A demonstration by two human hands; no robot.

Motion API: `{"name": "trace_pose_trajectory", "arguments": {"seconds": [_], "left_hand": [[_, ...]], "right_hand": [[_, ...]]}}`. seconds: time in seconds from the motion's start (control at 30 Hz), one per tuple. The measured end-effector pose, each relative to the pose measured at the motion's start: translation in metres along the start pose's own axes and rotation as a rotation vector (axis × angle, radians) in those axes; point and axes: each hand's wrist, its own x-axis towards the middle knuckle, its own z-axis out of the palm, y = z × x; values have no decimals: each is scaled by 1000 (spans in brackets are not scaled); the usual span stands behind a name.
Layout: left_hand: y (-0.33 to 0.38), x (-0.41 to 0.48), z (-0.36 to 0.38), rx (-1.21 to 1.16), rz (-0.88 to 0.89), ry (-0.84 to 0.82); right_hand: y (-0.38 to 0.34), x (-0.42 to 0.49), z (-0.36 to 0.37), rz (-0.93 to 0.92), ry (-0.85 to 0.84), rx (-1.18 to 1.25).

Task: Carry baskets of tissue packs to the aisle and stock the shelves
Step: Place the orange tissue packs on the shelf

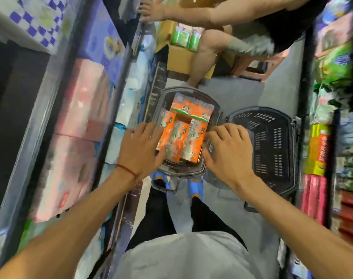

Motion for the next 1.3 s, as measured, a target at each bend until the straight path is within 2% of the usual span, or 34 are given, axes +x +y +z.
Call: {"name": "trace_pose_trajectory", "arguments": {"seconds": [0.13,0.33,0.73,1.07,1.17,1.3], "left_hand": [[-32,51,26,11,105,-77],[-54,106,77,26,234,-130],[-53,176,193,40,168,-199],[-64,210,293,45,109,-243],[-66,215,310,30,102,-228],[-68,217,323,9,86,-232]], "right_hand": [[-5,25,31,106,-15,-9],[-3,61,91,172,-103,-3],[44,106,249,158,-272,60],[71,158,379,91,-301,236],[71,185,409,82,-408,329],[73,218,451,119,-558,319]]}}
